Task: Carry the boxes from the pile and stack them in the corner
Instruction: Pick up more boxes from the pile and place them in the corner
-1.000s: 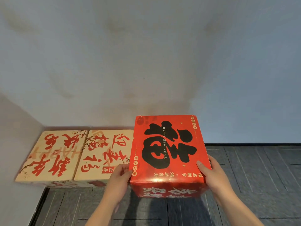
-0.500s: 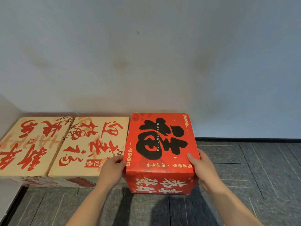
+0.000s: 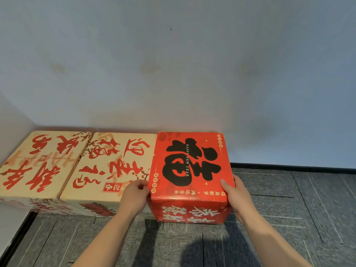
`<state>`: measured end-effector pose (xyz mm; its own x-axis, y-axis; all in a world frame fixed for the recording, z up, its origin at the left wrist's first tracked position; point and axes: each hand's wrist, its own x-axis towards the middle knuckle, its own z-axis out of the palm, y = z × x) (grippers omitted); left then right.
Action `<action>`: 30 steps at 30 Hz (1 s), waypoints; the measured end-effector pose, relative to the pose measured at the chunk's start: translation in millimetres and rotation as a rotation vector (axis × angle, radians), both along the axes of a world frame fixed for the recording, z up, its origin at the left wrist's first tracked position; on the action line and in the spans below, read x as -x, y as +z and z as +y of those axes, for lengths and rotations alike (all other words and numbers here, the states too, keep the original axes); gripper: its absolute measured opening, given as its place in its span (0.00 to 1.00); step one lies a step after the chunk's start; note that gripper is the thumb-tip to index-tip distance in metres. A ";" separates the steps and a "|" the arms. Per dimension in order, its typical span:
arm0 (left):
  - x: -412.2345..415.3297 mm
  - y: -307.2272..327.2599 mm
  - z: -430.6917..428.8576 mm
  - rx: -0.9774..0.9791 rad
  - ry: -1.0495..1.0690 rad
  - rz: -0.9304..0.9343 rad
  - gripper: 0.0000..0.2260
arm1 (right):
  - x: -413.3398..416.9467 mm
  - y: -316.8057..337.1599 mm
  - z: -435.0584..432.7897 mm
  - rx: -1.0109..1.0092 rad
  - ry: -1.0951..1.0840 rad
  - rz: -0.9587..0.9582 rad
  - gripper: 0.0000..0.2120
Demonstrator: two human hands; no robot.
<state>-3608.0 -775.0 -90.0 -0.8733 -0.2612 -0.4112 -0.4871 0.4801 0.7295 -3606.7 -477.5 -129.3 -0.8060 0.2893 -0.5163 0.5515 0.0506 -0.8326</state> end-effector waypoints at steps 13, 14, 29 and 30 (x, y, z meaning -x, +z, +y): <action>3.8 -9.4 -1.1 -0.044 -0.018 -0.040 0.09 | -1.5 -18.9 0.7 0.034 0.010 0.009 0.25; 3.5 -9.8 -1.8 -0.046 -0.028 -0.052 0.09 | -2.6 -19.9 0.5 0.037 0.008 0.009 0.25; -0.3 -7.3 5.8 0.086 -0.125 0.013 0.14 | -7.4 -20.4 -5.7 0.021 -0.011 0.047 0.18; -0.8 -8.5 5.7 0.115 -0.160 0.022 0.15 | -8.1 -20.9 -6.9 0.023 -0.011 0.047 0.17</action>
<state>-3607.1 -769.3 -98.5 -0.9159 -0.1621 -0.3672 -0.3824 0.6309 0.6751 -3598.6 -484.4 -150.2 -0.8262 0.2871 -0.4848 0.5125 0.0257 -0.8583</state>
